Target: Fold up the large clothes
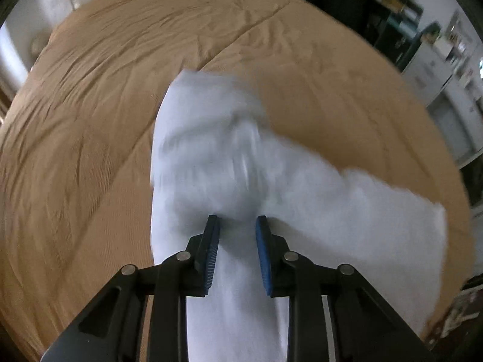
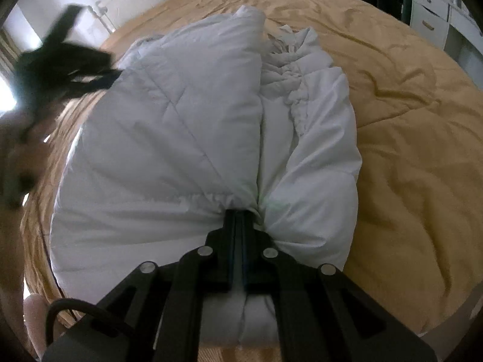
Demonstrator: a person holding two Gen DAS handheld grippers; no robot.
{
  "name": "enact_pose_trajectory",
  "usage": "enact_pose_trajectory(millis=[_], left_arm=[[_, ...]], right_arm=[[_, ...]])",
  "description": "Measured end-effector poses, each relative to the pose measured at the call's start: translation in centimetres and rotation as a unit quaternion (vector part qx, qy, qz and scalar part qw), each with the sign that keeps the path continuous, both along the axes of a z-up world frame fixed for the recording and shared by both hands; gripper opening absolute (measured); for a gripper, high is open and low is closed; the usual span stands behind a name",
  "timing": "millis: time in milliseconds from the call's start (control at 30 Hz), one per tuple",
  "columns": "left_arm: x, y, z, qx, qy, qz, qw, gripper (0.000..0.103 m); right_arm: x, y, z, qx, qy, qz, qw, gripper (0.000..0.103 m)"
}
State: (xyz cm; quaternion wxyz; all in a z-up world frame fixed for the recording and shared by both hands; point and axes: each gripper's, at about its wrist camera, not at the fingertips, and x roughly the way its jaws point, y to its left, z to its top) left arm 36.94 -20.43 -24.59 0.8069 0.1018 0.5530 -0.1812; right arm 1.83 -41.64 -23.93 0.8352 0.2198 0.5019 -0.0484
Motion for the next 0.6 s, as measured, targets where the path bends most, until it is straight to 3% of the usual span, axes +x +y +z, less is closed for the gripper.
enact_pose_trajectory(millis=[100, 167, 233, 267, 300, 367, 400, 433, 500, 600], left_arm=[[4.3, -0.9, -1.0, 0.021, 0.011, 0.004, 0.9997, 0.025], [7.1, -1.2, -1.7, 0.073, -0.009, 0.019, 0.9971, 0.025], [9.0, -1.7, -1.8, 0.151, -0.053, 0.025, 0.9868, 0.025], [10.0, -1.4, -1.8, 0.203, -0.081, 0.035, 0.9753, 0.025], [10.6, -0.9, -1.6, 0.22, -0.089, 0.042, 0.9706, 0.026], [11.3, 1.8, 0.3, 0.185, -0.09, 0.071, 0.976, 0.026], [11.1, 3.1, 1.2, 0.153, -0.086, 0.079, 0.9813, 0.033], [10.6, 4.7, 2.2, 0.112, -0.078, 0.085, 0.9869, 0.052], [8.2, 8.1, 3.9, 0.03, -0.067, 0.083, 0.9939, 0.071], [2.5, 10.0, 5.3, -0.013, -0.063, 0.053, 0.9965, 0.071]], right_arm=[[-0.2, -0.7, -0.5, 0.031, -0.007, -0.012, 0.999, 0.001], [-0.2, -1.0, -0.8, 0.046, -0.008, -0.019, 0.999, 0.001], [-0.2, -1.1, -0.8, 0.048, -0.009, -0.021, 0.999, 0.001], [-0.3, -1.0, -0.8, 0.047, -0.008, -0.022, 0.999, 0.001], [-0.3, -1.0, -0.8, 0.046, -0.009, -0.023, 0.999, 0.001], [-0.2, -0.9, -0.9, 0.045, -0.009, -0.023, 0.999, 0.001], [-0.2, -0.9, -1.0, 0.046, -0.009, -0.024, 0.999, 0.001], [-0.2, -0.9, -1.0, 0.051, -0.011, -0.025, 0.998, 0.001], [-0.2, -1.1, -0.9, 0.066, -0.013, -0.033, 0.997, 0.001], [-0.5, -1.5, -0.2, 0.074, -0.016, -0.041, 0.996, 0.002]])
